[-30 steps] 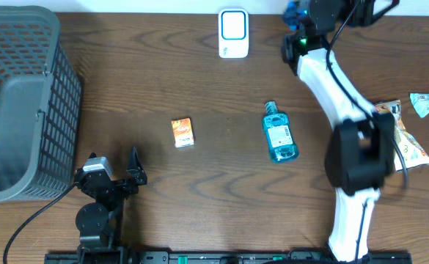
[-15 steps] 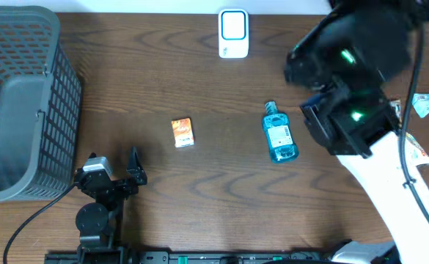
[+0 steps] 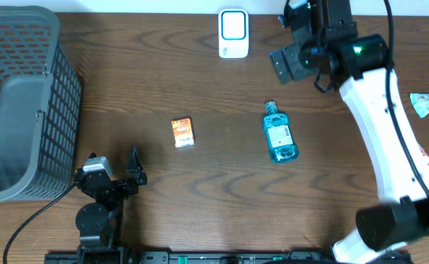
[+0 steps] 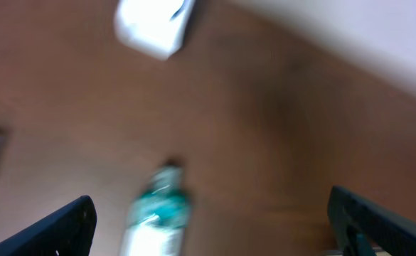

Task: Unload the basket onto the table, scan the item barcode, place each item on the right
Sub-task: 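Move the right gripper to the blue mouthwash bottle and grasp its cap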

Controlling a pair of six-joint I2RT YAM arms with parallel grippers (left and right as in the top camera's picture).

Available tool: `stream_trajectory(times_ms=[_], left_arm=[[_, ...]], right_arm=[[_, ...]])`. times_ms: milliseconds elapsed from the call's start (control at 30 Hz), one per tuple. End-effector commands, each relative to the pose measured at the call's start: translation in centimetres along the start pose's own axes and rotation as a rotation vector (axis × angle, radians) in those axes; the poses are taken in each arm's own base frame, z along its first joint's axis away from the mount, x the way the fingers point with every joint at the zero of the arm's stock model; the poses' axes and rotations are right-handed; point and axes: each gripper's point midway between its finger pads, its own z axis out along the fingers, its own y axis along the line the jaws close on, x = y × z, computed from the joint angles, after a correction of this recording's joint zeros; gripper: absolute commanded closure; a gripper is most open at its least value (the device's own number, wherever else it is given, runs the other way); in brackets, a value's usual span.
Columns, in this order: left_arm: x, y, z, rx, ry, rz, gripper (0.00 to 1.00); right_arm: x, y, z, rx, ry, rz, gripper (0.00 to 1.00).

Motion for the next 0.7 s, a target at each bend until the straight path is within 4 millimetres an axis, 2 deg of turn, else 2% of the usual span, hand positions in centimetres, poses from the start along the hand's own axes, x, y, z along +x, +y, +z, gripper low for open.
stream_trajectory(times_ms=[0,67,167,233,367,467,600,667], left_arm=[[1.7,0.5,0.2,-0.018,0.045,-0.008,0.02],[1.7,0.5,0.2,-0.018,0.045,-0.008,0.02],[1.7,0.5,0.2,-0.018,0.045,-0.008,0.02],[1.7,0.5,0.2,-0.018,0.045,-0.008,0.02],[1.7,0.5,0.2,-0.018,0.045,-0.008,0.02],[1.7,0.5,0.2,-0.018,0.045,-0.008,0.02],[1.7,0.5,0.2,-0.018,0.045,-0.008,0.02],[1.7,0.5,0.2,-0.018,0.045,-0.008,0.02]], right_arm=[[2.7,4.9,3.0,-0.286,0.15,0.194,0.01],[4.6,5.4,4.4,-0.291,0.246,0.202,0.01],[6.4,6.3,6.0,-0.296,0.337,0.198,0.01],[6.9,6.8,6.4,-0.299,0.366,0.203,0.01],[7.3,7.2,5.8,-0.299,0.39,0.208,0.01],[8.4,6.1,5.5,-0.227,0.43,0.196,0.01],[10.8,3.3,4.9,-0.031,0.526,0.212,0.01],[11.4,2.5,4.6,0.029,0.549,0.22,0.01]])
